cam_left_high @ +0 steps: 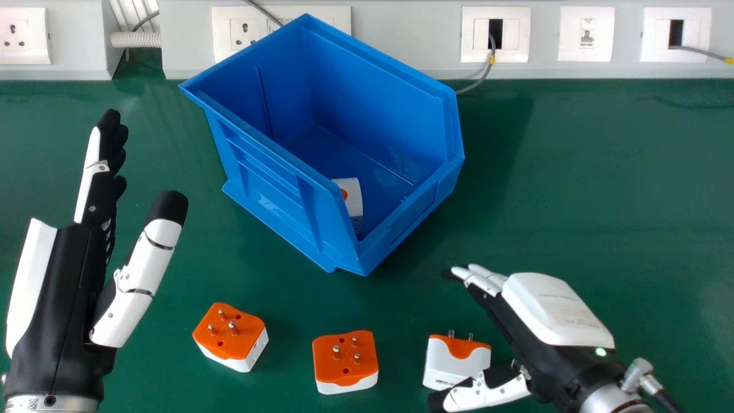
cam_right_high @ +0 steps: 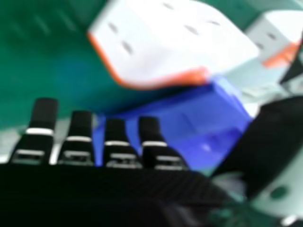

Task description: Pick all objects and put in blue box

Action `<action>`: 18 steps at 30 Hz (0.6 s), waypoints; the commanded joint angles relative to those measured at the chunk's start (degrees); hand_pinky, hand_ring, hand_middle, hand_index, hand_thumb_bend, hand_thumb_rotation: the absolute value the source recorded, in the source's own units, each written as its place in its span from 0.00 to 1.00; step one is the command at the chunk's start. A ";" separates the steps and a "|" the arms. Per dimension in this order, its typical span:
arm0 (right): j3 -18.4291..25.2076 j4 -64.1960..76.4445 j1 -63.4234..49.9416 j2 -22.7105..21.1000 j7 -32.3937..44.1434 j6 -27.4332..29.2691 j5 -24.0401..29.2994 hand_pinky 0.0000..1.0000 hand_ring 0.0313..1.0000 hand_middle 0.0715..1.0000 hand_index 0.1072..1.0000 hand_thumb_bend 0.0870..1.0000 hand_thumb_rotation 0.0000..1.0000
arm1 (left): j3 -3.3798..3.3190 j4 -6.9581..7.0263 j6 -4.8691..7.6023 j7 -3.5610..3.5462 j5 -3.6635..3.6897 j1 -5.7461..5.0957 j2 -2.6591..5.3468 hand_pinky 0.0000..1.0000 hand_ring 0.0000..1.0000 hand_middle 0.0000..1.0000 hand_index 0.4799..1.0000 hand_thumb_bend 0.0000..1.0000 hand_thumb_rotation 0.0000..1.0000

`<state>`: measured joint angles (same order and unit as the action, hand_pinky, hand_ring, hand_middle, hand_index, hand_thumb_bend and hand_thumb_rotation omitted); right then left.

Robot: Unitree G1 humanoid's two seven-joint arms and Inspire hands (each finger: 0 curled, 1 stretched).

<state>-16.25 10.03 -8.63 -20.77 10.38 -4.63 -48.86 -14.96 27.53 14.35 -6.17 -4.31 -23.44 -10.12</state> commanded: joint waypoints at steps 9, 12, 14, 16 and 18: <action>-3.38 -5.43 4.47 -0.02 0.93 -4.99 -2.37 0.81 0.90 0.92 0.87 0.72 0.37 | -1.42 0.01 0.94 -0.66 1.78 0.17 -1.47 0.98 1.00 1.00 1.00 0.61 0.87; -4.62 -6.87 5.81 -0.51 1.58 -6.27 -3.55 0.81 0.90 0.92 0.87 0.72 0.37 | -1.50 -0.11 0.85 -0.75 1.80 0.35 -1.59 0.98 1.00 1.00 1.00 0.61 0.87; -5.27 -7.54 6.43 -0.77 1.82 -6.84 -4.38 0.81 0.90 0.92 0.88 0.72 0.37 | -1.58 0.08 0.63 -0.81 1.84 0.36 -1.64 0.98 1.00 1.00 1.00 0.61 0.87; -5.64 -7.79 6.75 -0.94 1.87 -7.24 -4.70 0.81 0.90 0.92 0.88 0.72 0.37 | -1.65 0.33 0.41 -0.87 1.88 0.28 -1.65 0.98 1.00 1.00 1.00 0.61 0.87; -5.82 -7.72 6.89 -1.11 1.86 -7.59 -4.71 0.81 0.90 0.92 0.88 0.72 0.37 | -1.71 0.55 0.19 -0.93 1.92 0.19 -1.63 0.98 1.00 1.00 1.00 0.60 0.87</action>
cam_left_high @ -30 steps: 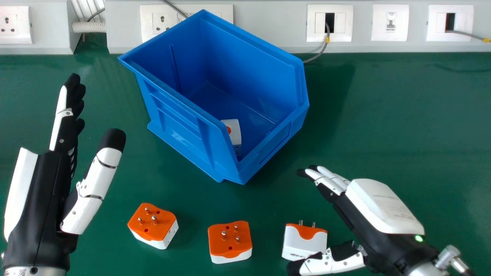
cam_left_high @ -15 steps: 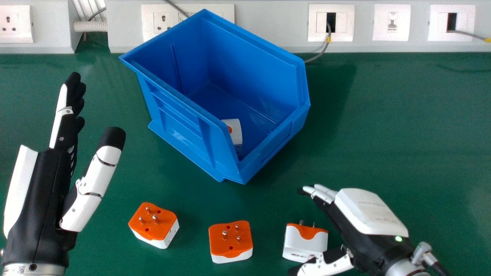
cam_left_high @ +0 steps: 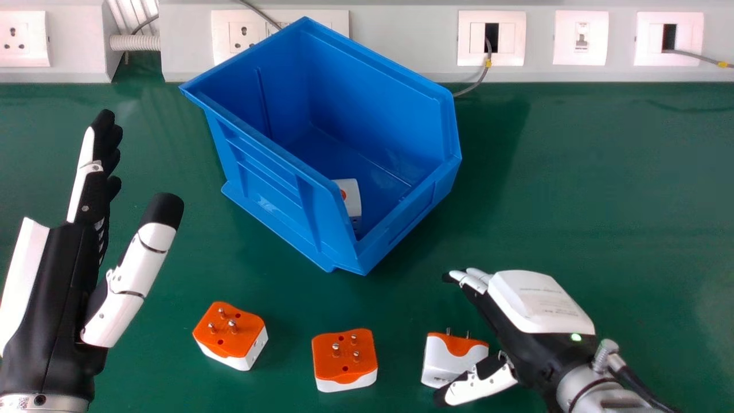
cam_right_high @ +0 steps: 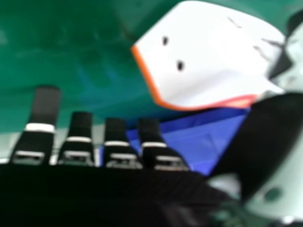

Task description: Pick all objects and put in blue box

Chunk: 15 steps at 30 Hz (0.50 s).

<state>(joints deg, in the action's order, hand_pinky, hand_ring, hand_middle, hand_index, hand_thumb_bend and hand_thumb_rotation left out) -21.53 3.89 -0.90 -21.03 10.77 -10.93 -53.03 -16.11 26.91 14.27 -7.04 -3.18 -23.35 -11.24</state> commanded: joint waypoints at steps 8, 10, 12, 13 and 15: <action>-1.62 -2.11 -0.52 -1.44 1.34 -1.82 -1.18 0.80 0.89 0.92 0.87 0.71 0.36 | -0.55 1.83 -0.55 -0.12 0.62 0.16 -0.43 0.98 1.00 1.00 1.00 0.62 0.87; -1.91 -2.39 -0.29 -1.47 1.35 -2.21 -1.86 0.80 0.89 0.92 0.87 0.71 0.35 | -0.59 1.95 -0.86 -0.09 0.54 0.30 -0.47 0.98 1.00 1.00 1.00 0.62 0.87; -2.58 -2.83 -0.11 -1.63 1.20 -2.74 -3.14 0.80 0.89 0.91 0.87 0.72 0.35 | -0.69 2.00 -1.19 -0.09 0.60 0.54 -0.55 0.98 1.00 1.00 1.00 0.63 0.87; -2.89 -2.99 -0.01 -1.70 1.19 -2.96 -3.65 0.80 0.89 0.91 0.87 0.72 0.35 | -0.74 2.00 -1.29 -0.09 0.66 0.64 -0.59 0.98 1.00 1.00 1.00 0.63 0.87; -3.47 -3.51 0.26 -1.74 1.26 -3.32 -4.72 0.79 0.89 0.91 0.86 0.72 0.35 | -0.87 1.84 -1.33 -0.12 0.81 0.81 -0.68 0.98 1.00 1.00 1.00 0.64 0.87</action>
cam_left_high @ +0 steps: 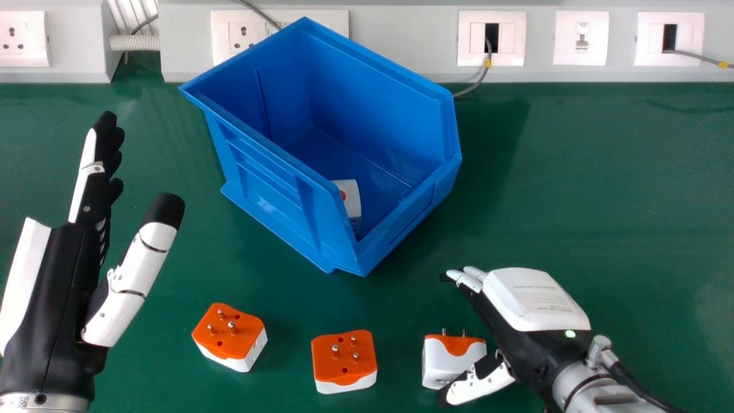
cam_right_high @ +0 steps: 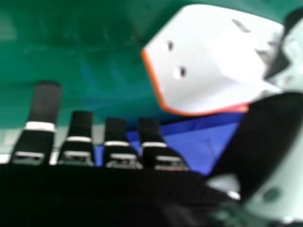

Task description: Pick all objects and put in blue box

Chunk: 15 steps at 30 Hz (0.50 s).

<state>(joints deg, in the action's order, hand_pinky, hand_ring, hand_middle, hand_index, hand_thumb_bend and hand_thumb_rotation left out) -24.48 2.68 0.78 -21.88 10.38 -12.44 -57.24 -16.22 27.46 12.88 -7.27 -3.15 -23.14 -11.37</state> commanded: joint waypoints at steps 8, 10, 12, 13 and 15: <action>-3.27 -1.37 -2.06 -1.58 3.53 -3.63 -5.35 0.79 0.88 0.91 0.86 0.72 0.34 | -0.79 0.70 -0.18 0.32 1.36 1.62 -0.70 0.96 1.00 1.00 1.00 0.65 0.87; -3.92 -1.79 -1.90 -2.08 3.50 -3.28 -5.91 0.79 0.88 0.91 0.86 0.72 0.34 | -0.78 0.74 -0.35 0.32 1.43 1.83 -0.67 0.96 1.00 1.00 1.00 0.65 0.87; -4.45 -1.47 -1.98 -2.66 3.64 -2.96 -6.09 0.79 0.88 0.91 0.86 0.72 0.33 | -0.79 0.61 -0.42 0.28 1.56 2.11 -0.69 0.95 1.00 1.00 1.00 0.65 0.87; -4.66 -1.17 -2.09 -2.95 3.75 -2.79 -6.03 0.79 0.88 0.91 0.86 0.72 0.33 | -0.80 0.54 -0.46 0.26 1.66 2.24 -0.69 0.95 1.00 1.00 1.00 0.66 0.87; -4.88 -0.79 -2.19 -3.47 3.88 -2.36 -5.80 0.78 0.88 0.91 0.86 0.71 0.33 | -0.81 0.49 -0.61 0.27 1.76 2.43 -0.65 0.95 1.00 1.00 1.00 0.66 0.87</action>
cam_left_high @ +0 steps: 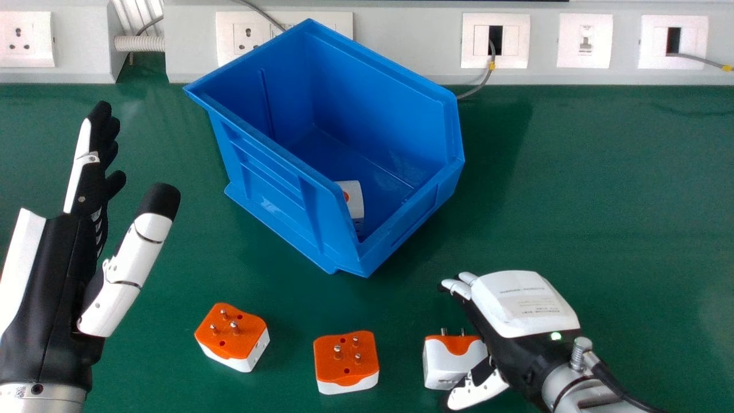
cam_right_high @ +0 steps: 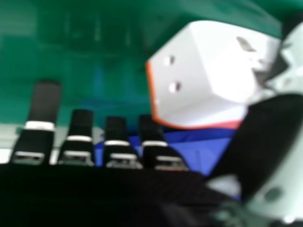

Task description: Pick all objects and put in blue box

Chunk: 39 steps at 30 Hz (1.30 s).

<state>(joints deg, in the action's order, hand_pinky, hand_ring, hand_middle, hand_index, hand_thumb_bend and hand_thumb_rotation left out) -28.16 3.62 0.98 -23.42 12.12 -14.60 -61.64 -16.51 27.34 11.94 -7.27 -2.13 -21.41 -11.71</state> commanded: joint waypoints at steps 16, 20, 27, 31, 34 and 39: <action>-1.13 1.87 -4.02 -3.12 3.56 -0.04 -1.35 0.77 0.87 0.90 0.84 0.71 0.32 | -0.60 0.42 0.24 0.32 0.74 1.32 -0.22 0.96 1.00 1.00 1.00 0.68 0.86; -1.63 2.24 -4.31 -4.13 4.08 0.53 -1.84 0.77 0.87 0.89 0.83 0.71 0.32 | -0.76 0.06 0.68 0.23 0.72 1.49 -0.45 0.96 1.00 1.00 1.00 0.68 0.86; -1.53 1.70 -3.66 -4.03 4.51 0.18 -1.50 0.77 0.86 0.89 0.83 0.71 0.32 | -0.71 -0.10 0.89 0.23 0.49 1.75 -0.51 0.95 1.00 1.00 1.00 0.67 0.86; -1.93 0.85 -3.16 -3.47 4.88 -0.64 -2.01 0.77 0.85 0.88 0.83 0.71 0.32 | -0.99 -0.27 1.43 0.12 0.45 1.61 -0.75 0.95 1.00 1.00 1.00 0.66 0.86; -2.15 0.30 -2.82 -3.25 4.51 -0.76 -1.91 0.77 0.85 0.88 0.83 0.71 0.32 | -1.04 -0.28 1.66 0.07 0.34 1.58 -0.84 0.95 1.00 1.00 1.00 0.65 0.86; -2.16 0.06 -2.54 -2.92 4.76 -1.10 -1.61 0.75 0.83 0.86 0.81 0.71 0.31 | -1.24 -0.91 2.13 -0.09 0.52 1.79 -1.10 0.95 1.00 1.00 1.00 0.65 0.86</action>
<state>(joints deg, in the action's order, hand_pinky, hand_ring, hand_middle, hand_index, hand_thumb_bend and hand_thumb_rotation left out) -29.58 6.46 0.08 -25.60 14.66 -14.50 -61.89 -17.13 26.07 12.56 -7.32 -2.12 -20.04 -12.16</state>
